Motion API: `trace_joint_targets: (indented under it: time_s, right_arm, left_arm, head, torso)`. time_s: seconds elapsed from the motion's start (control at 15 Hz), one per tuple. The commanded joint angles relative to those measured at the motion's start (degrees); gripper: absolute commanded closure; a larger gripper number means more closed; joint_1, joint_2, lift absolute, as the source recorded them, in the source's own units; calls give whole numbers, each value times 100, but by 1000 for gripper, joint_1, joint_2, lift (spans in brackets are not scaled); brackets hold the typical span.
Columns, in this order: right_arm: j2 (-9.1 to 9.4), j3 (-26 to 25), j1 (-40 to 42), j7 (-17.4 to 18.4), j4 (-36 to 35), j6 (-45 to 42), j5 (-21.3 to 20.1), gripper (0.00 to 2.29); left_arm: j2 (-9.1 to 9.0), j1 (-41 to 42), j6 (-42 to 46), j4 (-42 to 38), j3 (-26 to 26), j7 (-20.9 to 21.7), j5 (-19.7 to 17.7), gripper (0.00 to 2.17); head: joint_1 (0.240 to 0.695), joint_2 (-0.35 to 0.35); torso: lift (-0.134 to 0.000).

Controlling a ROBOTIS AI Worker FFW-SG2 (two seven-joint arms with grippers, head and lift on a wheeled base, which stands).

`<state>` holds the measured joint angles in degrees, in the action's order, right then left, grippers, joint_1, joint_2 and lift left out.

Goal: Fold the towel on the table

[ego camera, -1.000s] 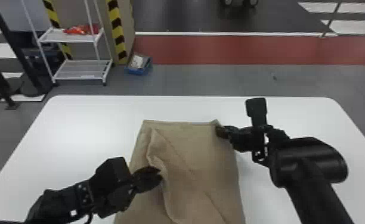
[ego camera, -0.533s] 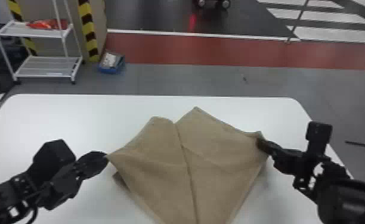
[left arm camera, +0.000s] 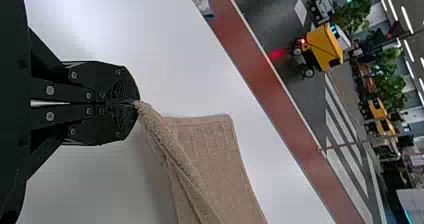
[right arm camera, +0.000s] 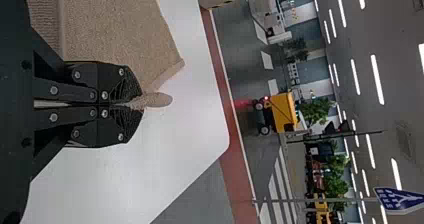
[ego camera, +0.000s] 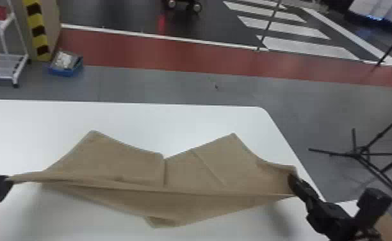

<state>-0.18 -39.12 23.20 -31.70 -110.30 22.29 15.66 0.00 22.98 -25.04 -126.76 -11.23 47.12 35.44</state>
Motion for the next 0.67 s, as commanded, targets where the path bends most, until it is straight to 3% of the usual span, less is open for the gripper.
trace_joint_targets:
  time_s: [0.0, 0.07, 0.13, 0.2, 0.47, 0.6]
  right_arm:
    - [23, 151, 115, 6, -71, 70, -1, 1777]
    - [23, 177, 159, -3, -89, 193, -45, 1362]
    - [23, 186, 167, -64, -89, 229, -116, 610]
    - [23, 177, 185, -64, -97, 352, -212, -1]
    - [23, -122, 238, -64, -247, 615, -871, 60]
    - [23, -377, 282, -205, -361, 281, -1381, 70]
  left_arm:
    - [-15, 374, -5, -376, -433, -97, -239, 2148]
    - [-15, 409, -5, -393, -485, -124, -283, 2148]
    - [-15, 418, -5, -402, -485, -106, -283, 2148]
    - [-15, 436, 12, -402, -468, -89, -283, 2148]
    - [-15, 488, 30, -385, -538, -106, -433, 2148]
    - [-15, 488, 47, -385, -600, -97, -494, 2148]
  head:
    - [695, -290]
    - [695, -271]
    - [695, -251]
    - [695, -221]
    - [695, -231]
    - [695, -269]
  torso:
    - [-114]
    - [-114]
    - [-114]
    - [-114]
    - [-114]
    - [-114]
